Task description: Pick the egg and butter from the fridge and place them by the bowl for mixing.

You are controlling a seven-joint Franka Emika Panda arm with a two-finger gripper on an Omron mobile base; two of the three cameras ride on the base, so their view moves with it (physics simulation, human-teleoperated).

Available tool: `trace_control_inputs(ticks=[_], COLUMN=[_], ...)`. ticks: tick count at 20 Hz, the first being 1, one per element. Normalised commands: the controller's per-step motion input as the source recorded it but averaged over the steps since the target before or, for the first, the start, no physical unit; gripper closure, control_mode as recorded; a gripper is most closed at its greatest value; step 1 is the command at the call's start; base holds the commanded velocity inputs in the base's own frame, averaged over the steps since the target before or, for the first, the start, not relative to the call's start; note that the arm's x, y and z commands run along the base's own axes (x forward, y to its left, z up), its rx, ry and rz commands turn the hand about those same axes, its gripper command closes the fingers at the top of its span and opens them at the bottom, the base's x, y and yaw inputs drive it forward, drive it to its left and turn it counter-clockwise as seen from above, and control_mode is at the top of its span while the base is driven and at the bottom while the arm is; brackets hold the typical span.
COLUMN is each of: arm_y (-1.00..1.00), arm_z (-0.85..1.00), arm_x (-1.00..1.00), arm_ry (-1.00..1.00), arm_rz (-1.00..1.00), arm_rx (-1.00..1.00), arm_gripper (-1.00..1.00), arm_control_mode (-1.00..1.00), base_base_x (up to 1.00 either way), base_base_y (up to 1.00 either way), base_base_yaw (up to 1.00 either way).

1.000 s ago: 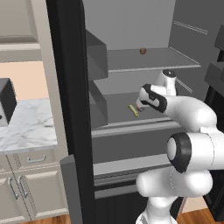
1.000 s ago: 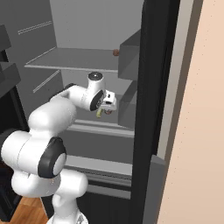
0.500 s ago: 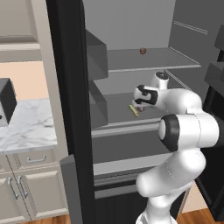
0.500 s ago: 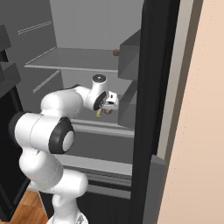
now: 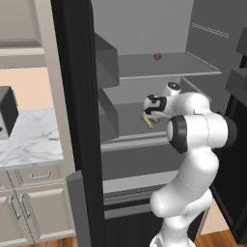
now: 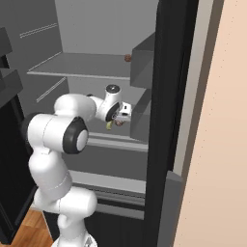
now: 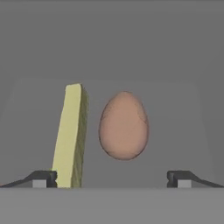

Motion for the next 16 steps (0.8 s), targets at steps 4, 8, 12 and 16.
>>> trace_control_inputs(ticks=[4,8,12,16], arm_y=[-0.03,-0.13,-0.13,0.0], arm_z=[-0.23,-0.18,-0.15,-0.16], arm_x=[0.4,0.47,0.47,0.12], arm_ry=[0.0,0.0,0.0,0.0], arm_rz=[0.0,0.0,0.0,0.0], arm_rx=[0.0,0.01,0.01,0.0], arm_gripper=[-1.0,-1.0,-1.0,-1.0], arm_control_mode=[-1.0,-1.0,-1.0,-1.0], base_base_x=[0.0,0.0,0.0,0.0], base_base_y=[0.0,0.0,0.0,0.0], base_base_yaw=[0.0,0.0,0.0,0.0])
